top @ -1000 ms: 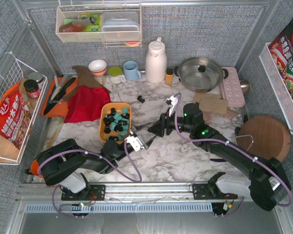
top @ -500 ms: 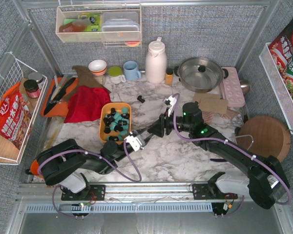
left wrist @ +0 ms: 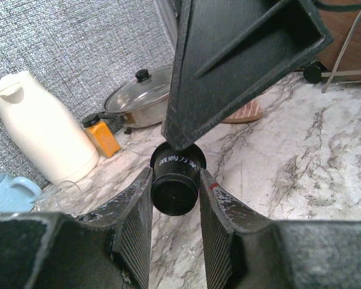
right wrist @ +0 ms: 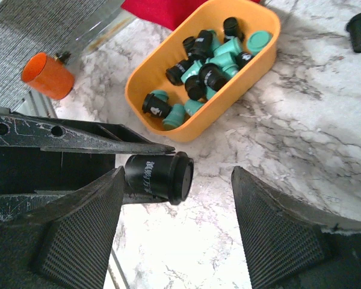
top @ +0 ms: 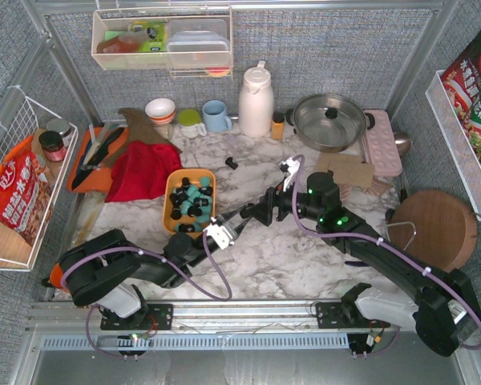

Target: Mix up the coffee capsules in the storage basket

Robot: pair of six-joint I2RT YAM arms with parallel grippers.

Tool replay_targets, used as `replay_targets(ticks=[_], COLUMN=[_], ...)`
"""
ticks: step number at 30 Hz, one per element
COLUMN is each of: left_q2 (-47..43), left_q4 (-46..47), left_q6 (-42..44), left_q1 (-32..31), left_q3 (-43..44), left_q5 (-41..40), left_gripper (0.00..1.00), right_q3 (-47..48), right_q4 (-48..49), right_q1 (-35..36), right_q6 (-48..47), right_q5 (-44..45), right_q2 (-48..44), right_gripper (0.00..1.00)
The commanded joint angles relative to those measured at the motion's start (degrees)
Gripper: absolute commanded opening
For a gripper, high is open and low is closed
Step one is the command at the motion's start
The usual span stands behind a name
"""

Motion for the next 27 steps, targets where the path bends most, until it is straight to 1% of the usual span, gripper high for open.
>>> replay_targets(ticks=[1,3,4,5,6,11,15,17,19,22,23,24,27], left_q2=[-0.32,-0.51,-0.66,-0.79,-0.99,-3.33,-8.16,-11.43,-15.29,-21.64,-23.66,-25.97,-31.92], left_q4=[2.83,2.7,2.55,2.39,2.26,1.1,-4.31,-9.15,-16.0,-28.48,-33.86,-41.11,-53.82], left_q6=[-0.45,-0.78,-1.0,-1.22,-1.54,-2.93,-5.52,-8.08,-11.03,-17.19,-19.43,-22.05,-28.93], left_q1=[-0.11,-0.13,-0.07,-0.08,-0.07,-0.07,-0.08,-0.06,-0.14,-0.08,-0.08,-0.06,-0.06], left_q3=[-0.3,-0.4,-0.48,-0.6,-0.77,-2.25,-3.18,-3.18,-2.74,-1.23,-0.44,0.38,1.96], left_q5=[-1.56,-2.83,-3.74,-4.79,-5.96,-13.47,-18.31,-21.42,-24.77,-30.47,-32.0,-33.42,-37.75], left_gripper=[0.27,0.26,0.25,0.25,0.24,0.19,0.15,0.12,0.0,0.0,0.0,0.0,0.0], right_q3=[-1.06,-1.65,-1.96,-2.14,-2.36,-2.82,-3.31,-3.26,-4.57,-4.6,-4.18,-3.86,-3.23], right_q4=[1.13,1.11,0.99,0.7,0.27,-2.82,-5.22,-8.21,-9.02,-9.41,-9.86,-10.42,-11.47], right_q1=[0.04,0.07,0.05,0.04,0.04,0.04,-0.4,-1.1,-1.62,-2.61,-2.67,-2.7,-2.68], right_q6=[-1.33,-1.71,-1.68,-1.67,-1.67,-0.45,3.65,5.59,7.87,8.34,8.15,7.64,6.04], right_q5=[5.76,8.11,10.35,12.34,14.28,25.71,35.44,38.25,41.28,41.59,41.66,41.65,42.27], right_q2=[-2.8,-4.24,-5.0,-5.72,-6.41,-8.79,-9.86,-10.23,-10.29,-8.91,-8.46,-8.16,-7.98], right_gripper=[0.79,0.8,0.86,0.98,0.99,0.99,0.99,0.99,0.99,0.99,0.99,0.99,0.99])
